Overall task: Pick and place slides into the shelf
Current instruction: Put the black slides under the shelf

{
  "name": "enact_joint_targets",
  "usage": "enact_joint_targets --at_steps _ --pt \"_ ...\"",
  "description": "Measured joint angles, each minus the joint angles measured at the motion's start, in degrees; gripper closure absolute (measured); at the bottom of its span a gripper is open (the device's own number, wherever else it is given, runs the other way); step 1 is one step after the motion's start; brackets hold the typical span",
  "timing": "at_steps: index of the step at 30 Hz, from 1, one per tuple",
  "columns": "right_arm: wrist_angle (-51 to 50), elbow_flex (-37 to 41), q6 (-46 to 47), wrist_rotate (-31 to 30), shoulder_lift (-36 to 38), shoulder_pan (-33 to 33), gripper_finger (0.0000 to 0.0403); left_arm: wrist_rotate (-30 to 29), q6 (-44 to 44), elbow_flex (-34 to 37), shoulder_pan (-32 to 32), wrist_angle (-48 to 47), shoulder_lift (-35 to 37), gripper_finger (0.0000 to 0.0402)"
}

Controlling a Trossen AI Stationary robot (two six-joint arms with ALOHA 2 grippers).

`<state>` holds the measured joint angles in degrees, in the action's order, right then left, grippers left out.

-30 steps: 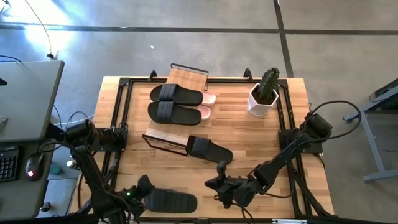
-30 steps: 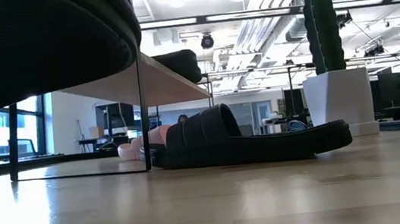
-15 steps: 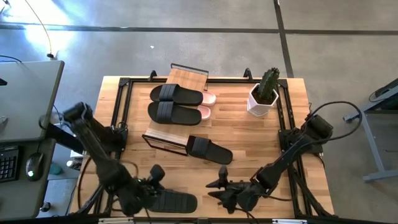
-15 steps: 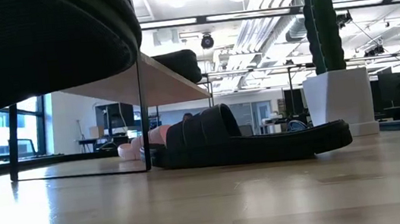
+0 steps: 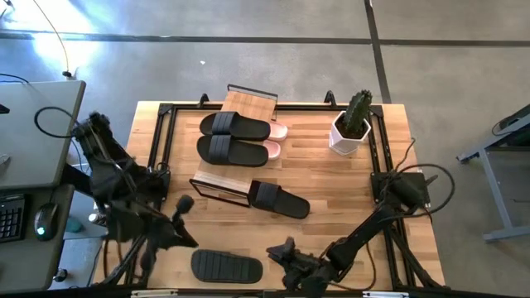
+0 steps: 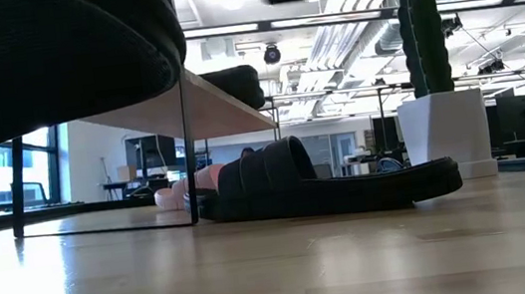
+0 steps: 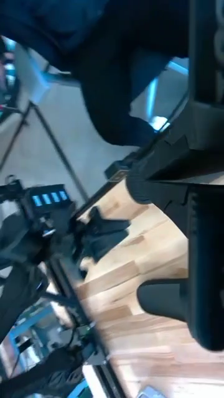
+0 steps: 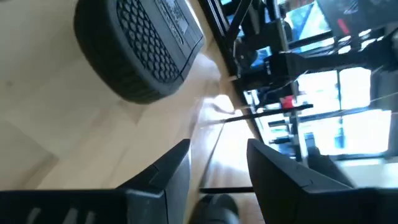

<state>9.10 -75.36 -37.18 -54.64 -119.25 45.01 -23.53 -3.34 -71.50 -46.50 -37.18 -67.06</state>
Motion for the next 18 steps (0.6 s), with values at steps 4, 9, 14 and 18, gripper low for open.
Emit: enact_joint_targets --at_steps 4,9,14,18 --pt "-0.65 -5.05 -5.16 -2.36 -4.2 0.41 0.0256 -0.56 -0.53 0.06 0.0 -0.07 4.64 0.0394" --pt "-4.24 -8.33 -2.41 -3.86 -7.86 1.39 0.0256 -5.3 -1.05 5.85 0.04 3.6 14.31 0.0401" --pt "-3.96 -9.86 -2.34 -5.25 -9.09 2.43 0.0256 -9.08 -4.58 14.44 0.04 8.62 26.34 0.0396" --pt "-3.97 -9.85 0.94 -4.79 -9.06 2.88 0.0256 -9.66 -4.6 20.69 0.0 13.53 34.2 0.0394"
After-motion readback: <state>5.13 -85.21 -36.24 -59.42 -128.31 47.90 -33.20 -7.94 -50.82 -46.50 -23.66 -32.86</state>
